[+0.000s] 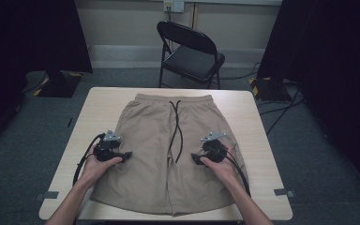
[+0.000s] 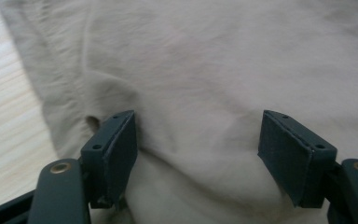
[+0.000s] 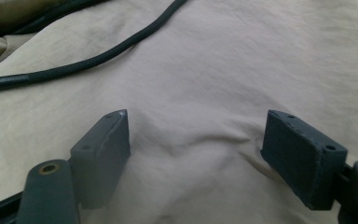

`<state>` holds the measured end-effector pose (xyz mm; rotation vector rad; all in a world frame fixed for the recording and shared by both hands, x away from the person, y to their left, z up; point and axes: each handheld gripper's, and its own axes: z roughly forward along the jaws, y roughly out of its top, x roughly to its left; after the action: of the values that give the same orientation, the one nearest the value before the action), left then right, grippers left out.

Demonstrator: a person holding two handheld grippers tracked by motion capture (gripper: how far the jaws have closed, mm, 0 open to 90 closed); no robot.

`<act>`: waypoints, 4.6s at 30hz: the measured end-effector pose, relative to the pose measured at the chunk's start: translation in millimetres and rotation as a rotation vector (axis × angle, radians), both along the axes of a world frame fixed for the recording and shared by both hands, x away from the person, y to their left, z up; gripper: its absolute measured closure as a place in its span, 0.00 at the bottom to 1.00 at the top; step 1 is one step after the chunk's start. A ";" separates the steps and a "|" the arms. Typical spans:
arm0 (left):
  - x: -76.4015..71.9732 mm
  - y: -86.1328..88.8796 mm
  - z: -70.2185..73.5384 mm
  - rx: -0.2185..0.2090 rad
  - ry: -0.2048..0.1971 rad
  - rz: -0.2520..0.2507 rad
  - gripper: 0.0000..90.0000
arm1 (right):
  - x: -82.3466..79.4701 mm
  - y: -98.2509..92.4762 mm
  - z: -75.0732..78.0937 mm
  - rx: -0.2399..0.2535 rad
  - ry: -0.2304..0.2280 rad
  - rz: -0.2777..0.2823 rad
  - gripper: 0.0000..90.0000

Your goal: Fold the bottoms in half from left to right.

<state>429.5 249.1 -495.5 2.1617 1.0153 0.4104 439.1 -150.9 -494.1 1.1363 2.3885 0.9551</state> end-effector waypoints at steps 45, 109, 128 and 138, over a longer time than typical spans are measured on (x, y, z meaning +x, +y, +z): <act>-17.5 -36.1 29.6 -0.114 0.008 -0.086 0.28 | -31.4 -50.6 24.3 0.072 -0.067 -0.054 0.26; 7.3 -20.2 1.2 -0.047 0.029 -0.033 0.34 | -132.4 234.7 -5.4 0.064 -0.029 0.537 0.39; 6.8 -20.1 -0.1 -0.059 0.024 -0.030 0.33 | -116.7 224.9 -2.0 0.062 -0.024 0.483 0.93; 8.8 -17.7 0.2 -0.070 0.030 -0.040 0.33 | -110.2 210.4 -2.9 0.136 0.065 0.512 0.98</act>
<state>438.3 231.4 -495.3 2.1276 0.9870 0.3194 328.8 59.5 -497.1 0.6030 2.7668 1.2670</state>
